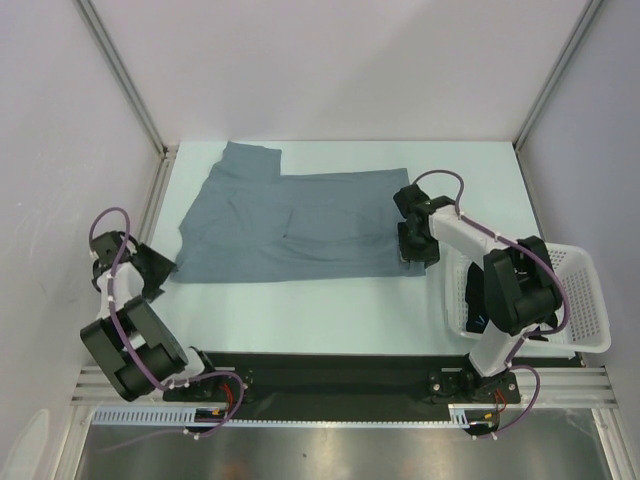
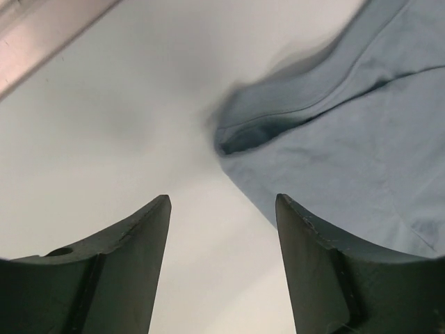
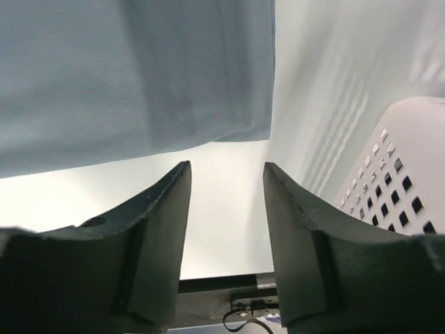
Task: Fold and stack the t-shirts
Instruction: Fold the tshirt
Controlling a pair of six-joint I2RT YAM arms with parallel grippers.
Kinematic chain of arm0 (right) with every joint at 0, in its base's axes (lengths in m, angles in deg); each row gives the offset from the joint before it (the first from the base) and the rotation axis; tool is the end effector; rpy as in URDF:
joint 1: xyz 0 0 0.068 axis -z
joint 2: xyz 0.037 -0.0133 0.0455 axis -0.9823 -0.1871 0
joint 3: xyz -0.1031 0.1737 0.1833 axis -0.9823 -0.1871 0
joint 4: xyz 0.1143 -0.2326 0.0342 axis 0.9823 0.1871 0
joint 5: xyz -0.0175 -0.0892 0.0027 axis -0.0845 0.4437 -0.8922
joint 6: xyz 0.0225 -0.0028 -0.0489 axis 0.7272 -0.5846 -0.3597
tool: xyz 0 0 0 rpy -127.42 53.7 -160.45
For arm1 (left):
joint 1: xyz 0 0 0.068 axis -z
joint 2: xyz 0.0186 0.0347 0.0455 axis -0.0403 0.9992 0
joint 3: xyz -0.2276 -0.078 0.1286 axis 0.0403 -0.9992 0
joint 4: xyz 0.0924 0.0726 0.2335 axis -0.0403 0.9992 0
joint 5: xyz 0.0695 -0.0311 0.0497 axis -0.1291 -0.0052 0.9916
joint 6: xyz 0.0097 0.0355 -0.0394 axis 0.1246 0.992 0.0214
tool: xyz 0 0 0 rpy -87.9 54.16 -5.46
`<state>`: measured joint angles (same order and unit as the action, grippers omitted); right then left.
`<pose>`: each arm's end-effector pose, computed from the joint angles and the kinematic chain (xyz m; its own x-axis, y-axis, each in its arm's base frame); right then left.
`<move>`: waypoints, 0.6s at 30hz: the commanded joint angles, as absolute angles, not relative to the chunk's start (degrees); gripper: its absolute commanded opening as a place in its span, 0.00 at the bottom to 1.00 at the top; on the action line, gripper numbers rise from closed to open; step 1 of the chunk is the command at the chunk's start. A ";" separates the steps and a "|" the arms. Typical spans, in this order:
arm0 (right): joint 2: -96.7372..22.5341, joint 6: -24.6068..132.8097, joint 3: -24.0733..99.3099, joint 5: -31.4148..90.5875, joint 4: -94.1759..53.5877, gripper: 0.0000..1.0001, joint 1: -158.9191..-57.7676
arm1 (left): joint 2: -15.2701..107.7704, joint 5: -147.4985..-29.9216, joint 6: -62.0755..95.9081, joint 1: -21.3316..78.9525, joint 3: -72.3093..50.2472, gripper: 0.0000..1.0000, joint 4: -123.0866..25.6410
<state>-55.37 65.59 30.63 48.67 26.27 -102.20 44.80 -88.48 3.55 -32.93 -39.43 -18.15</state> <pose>0.3039 0.1212 0.1939 -0.9626 -0.0740 -0.2605 -0.0443 0.9920 -0.1180 0.2035 0.1378 0.2026 -0.4165 -0.8056 -0.4213 -0.7584 0.5634 -0.3276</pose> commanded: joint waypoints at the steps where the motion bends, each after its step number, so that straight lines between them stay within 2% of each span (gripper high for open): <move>1: -52.26 64.78 32.65 44.98 24.82 0.53 -101.45 | 47.92 -96.96 4.06 -35.30 -42.15 0.69 -22.52; 10: -52.61 64.34 31.16 41.89 23.41 0.54 -100.93 | 56.79 -97.42 3.28 -35.92 -41.10 0.69 -26.49; 12: -52.53 64.43 30.63 41.53 23.49 0.54 -100.66 | 57.41 -96.01 3.45 -36.10 -41.27 0.66 -27.63; 15: -51.91 64.78 30.19 41.18 23.67 0.54 -100.14 | 58.64 -94.95 3.01 -37.15 -42.15 0.51 -30.09; 16: -51.56 64.69 29.84 41.27 23.58 0.54 -99.96 | 59.26 -94.86 2.75 -37.50 -41.72 0.39 -30.27; 18: -51.73 64.34 29.66 41.27 23.67 0.53 -99.35 | 61.10 -93.99 3.09 -37.50 -40.75 0.22 -30.36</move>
<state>-53.73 65.13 30.01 41.70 24.06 -100.30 58.28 -96.92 2.30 -36.74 -41.03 -28.77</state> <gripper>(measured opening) 0.539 0.265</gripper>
